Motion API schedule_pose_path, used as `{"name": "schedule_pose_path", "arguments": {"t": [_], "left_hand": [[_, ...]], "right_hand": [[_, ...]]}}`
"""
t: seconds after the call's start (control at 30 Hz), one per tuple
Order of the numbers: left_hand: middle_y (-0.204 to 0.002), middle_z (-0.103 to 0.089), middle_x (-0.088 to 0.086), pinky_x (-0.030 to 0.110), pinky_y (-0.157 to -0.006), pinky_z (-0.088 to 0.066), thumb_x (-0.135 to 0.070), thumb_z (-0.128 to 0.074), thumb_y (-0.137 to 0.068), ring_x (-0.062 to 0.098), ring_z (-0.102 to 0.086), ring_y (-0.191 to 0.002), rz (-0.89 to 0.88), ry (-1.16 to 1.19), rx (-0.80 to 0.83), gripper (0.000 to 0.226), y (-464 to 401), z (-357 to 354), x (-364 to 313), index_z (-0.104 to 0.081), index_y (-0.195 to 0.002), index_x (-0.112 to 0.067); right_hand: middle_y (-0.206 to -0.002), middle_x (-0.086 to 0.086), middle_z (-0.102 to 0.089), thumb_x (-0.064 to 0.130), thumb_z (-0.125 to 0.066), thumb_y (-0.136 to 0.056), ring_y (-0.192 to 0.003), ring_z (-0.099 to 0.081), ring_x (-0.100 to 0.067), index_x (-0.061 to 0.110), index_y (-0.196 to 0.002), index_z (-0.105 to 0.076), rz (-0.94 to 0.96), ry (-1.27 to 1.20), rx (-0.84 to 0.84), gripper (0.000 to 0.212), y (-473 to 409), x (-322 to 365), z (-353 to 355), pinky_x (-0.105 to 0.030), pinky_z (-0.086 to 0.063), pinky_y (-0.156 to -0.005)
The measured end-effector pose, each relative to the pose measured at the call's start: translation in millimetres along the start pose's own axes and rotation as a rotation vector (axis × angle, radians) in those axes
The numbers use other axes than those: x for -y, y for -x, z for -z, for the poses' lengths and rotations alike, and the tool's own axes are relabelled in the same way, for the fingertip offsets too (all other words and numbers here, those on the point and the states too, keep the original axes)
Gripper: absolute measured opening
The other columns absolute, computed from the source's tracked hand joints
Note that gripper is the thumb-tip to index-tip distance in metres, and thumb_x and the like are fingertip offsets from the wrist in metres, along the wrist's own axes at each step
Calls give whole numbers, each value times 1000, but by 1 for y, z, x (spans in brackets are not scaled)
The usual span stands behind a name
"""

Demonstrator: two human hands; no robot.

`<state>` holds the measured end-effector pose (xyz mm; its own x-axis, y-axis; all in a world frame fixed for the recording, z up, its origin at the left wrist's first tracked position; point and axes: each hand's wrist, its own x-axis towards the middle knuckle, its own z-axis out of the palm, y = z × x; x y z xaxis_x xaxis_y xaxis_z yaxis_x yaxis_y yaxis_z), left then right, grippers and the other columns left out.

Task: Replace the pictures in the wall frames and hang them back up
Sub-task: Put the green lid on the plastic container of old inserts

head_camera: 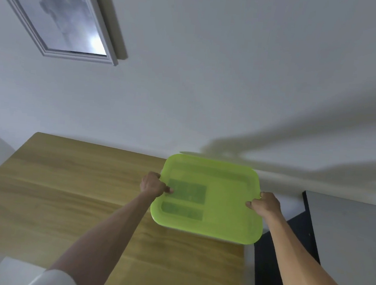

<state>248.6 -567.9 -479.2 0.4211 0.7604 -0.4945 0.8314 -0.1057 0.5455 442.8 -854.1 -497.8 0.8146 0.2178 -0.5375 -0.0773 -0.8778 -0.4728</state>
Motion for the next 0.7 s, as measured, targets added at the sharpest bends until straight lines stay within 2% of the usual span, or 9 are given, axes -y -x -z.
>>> {"name": "schedule_pose_path", "arguments": {"t": [0.07, 0.13, 0.2, 0.33, 0.43, 0.47, 0.53, 0.6, 0.7], "left_hand": [[-123, -66, 13, 35, -87, -48, -24, -92, -62, 29, -61, -115, -32, -15, -1, 75, 1, -1, 2, -60, -128, -6], [-124, -65, 16, 36, -89, -48, -23, -91, -64, 31, -61, -114, -80, 5, 10, 71, 2, -3, 8, -62, -125, -2], [-126, -62, 18, 37, -92, -48, -29, -89, -66, 33, -59, -115, -137, -5, 23, 75, 4, -2, 15, -59, -129, -2], [-113, -44, 13, 37, -97, -43, -44, -76, -79, 32, -49, -112, -309, -122, 72, 77, 3, -4, 33, -48, -140, -6], [-132, -34, 12, 38, -106, -34, -52, -51, -94, 29, -35, -124, -432, -344, 24, 78, 9, -11, 44, -23, -151, -7], [-143, -27, 14, 40, -110, -30, -52, -40, -98, 31, -30, -130, -464, -436, 2, 76, 11, -14, 48, -15, -153, -5], [-158, -4, 19, 44, -118, -17, -51, -19, -100, 36, -15, -142, -535, -554, -8, 75, 13, -23, 52, 3, -154, -3], [-160, 18, 19, 45, -122, 2, -48, -7, -89, 34, 8, -149, -634, -604, -8, 79, 11, -28, 48, 12, -153, -5], [-158, 27, 15, 40, -121, 13, -49, -5, -80, 27, 23, -147, -746, -644, 1, 87, 2, -35, 37, 14, -153, -6]], "right_hand": [[-112, -14, -68, 25, -75, -82, -95, -64, -29, 2, -112, -65, -5, 10, -8, 39, -1, -1, -2, -25, -44, -59], [-128, -15, -62, 29, -75, -81, -110, -62, -31, 2, -131, -59, -10, 21, -8, 59, -4, -5, -4, -29, -52, -78], [-137, -14, -58, 28, -73, -82, -118, -60, -31, 4, -139, -53, -4, 12, -4, 65, -3, -8, -5, -32, -51, -90], [-147, -11, -49, 16, -69, -87, -123, -58, -28, 7, -148, -43, 5, -77, -1, 67, 4, -10, -6, -29, -48, -96], [-146, -12, -48, 10, -59, -87, -106, -61, -27, 10, -152, -34, -14, -108, -12, 70, 11, -5, -9, -31, -52, -86], [-150, -13, -40, 11, -54, -87, -114, -55, -30, 11, -155, -27, -8, -43, -11, 73, 16, -2, -12, -34, -52, -90], [-161, -9, -8, 16, -47, -88, -143, -21, -35, 16, -157, -11, 73, 125, -21, 78, 28, 4, -23, -43, -35, -112], [-164, -5, 15, 20, -41, -93, -151, 7, -29, 22, -158, 1, 235, 303, -87, 77, 35, 10, -37, -46, -11, -123], [-164, -11, 19, 27, -29, -100, -152, 14, -28, 22, -158, 6, 370, 453, -102, 68, 31, 11, -54, -47, 2, -124]]}}
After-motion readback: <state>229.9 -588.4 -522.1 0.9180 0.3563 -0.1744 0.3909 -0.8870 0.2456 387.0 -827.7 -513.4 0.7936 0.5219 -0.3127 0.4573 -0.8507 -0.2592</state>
